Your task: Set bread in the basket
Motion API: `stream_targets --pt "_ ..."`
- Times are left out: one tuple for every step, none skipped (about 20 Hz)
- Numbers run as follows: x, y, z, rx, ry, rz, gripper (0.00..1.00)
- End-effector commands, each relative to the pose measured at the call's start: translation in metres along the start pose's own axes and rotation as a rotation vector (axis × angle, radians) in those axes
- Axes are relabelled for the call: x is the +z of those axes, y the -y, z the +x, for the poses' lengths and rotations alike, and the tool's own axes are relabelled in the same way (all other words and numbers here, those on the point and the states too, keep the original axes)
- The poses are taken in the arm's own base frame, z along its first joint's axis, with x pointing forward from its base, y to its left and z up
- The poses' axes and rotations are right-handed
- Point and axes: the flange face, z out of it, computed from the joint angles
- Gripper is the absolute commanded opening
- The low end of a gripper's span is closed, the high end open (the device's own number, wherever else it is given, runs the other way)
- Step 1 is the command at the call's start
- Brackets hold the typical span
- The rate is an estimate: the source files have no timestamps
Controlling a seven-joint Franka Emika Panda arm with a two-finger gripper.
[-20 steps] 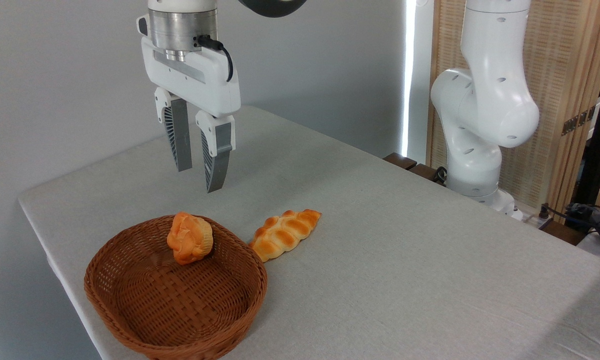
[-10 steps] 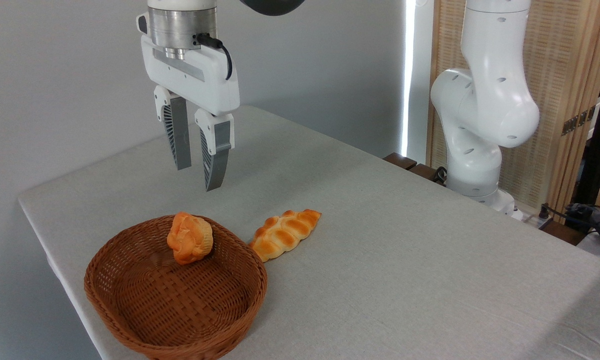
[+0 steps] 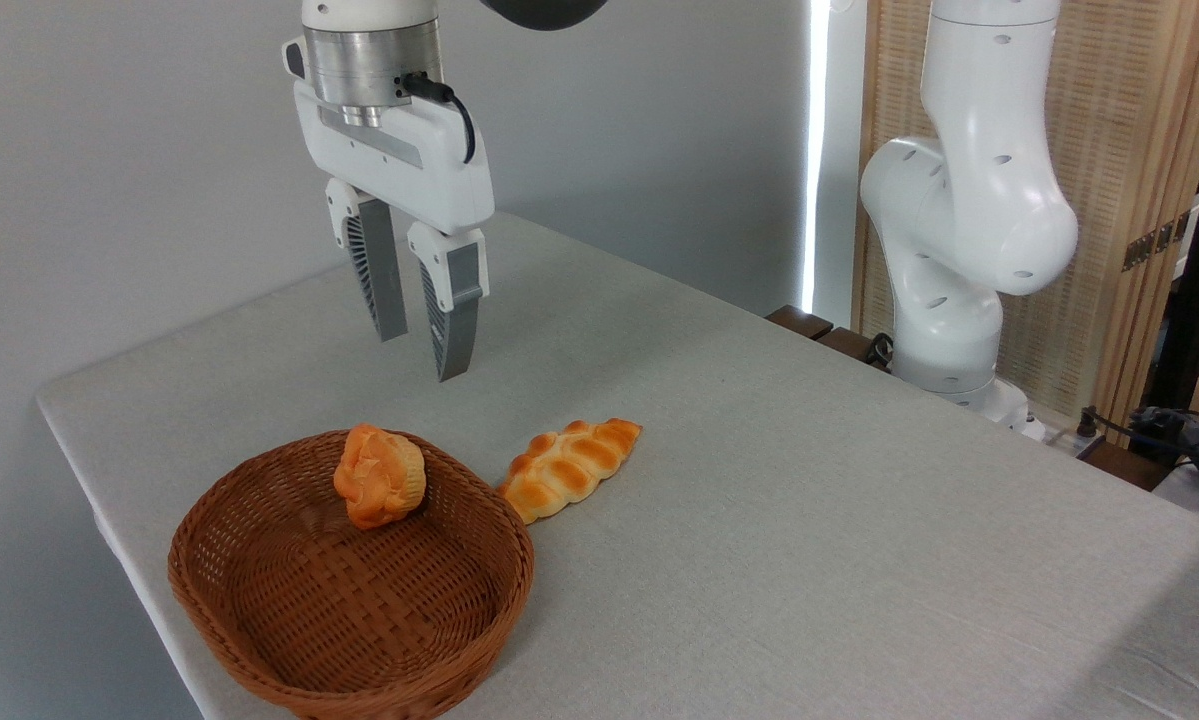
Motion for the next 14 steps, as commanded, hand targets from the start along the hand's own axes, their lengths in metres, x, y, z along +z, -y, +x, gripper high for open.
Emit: stream_targets --pt "-0.003 -0.012 -0.005 -0.003 0.063 -0.040 1.00" --pt "-0.002 -0.015 -0.005 0.002 0.072 -0.052 1.00" --pt "-0.001 -0.020 -0.003 0.005 0.074 -0.074 1.00" --pt "-0.001 -0.022 -0.003 0.005 0.071 -0.081 1.00" --pt "-0.001 -0.022 -0.002 0.002 0.066 -0.089 1.00" --pt "-0.001 -0.022 -0.002 0.004 0.065 -0.090 1.00" --pt "-0.002 -0.021 -0.003 0.005 0.064 -0.090 1.00" --pt "-0.001 -0.020 -0.003 0.004 0.065 -0.087 1.00" --pt "0.000 -0.020 -0.003 0.004 0.068 -0.085 1.00" --pt "0.001 -0.019 -0.003 0.007 0.071 -0.080 1.00" --pt "0.001 -0.019 -0.003 0.007 0.072 -0.078 1.00" --pt "0.001 -0.018 -0.003 0.007 0.073 -0.079 1.00" --pt "0.000 -0.017 -0.004 0.004 0.072 -0.078 1.00" --pt "0.000 -0.014 -0.006 -0.002 0.071 -0.078 1.00"
